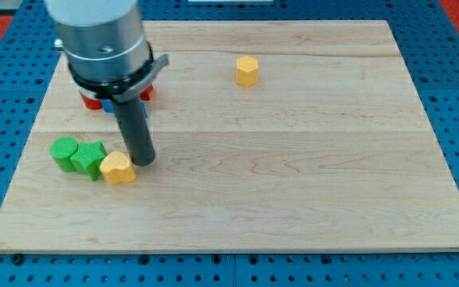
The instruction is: Move the yellow hexagon right to the red star
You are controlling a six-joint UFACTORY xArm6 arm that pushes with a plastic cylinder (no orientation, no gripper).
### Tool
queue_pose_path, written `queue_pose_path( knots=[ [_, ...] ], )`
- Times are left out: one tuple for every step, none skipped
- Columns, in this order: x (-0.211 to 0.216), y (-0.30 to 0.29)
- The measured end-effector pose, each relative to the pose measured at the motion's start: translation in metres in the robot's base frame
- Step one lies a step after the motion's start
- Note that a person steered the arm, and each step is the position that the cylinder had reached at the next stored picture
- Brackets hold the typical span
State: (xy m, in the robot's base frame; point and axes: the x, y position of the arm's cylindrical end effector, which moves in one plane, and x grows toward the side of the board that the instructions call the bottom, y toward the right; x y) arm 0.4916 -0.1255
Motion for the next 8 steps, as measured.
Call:
queue_pose_path(
  knots=[
    [-0.011, 0.017],
    [-0.048, 0.087],
    [-0.098, 0.145],
    [-0.156, 0.19],
    [-0.187, 0.171],
    [-0.124, 0.115],
    [-0.097, 0.06],
    [-0.119, 0.076]
  ],
)
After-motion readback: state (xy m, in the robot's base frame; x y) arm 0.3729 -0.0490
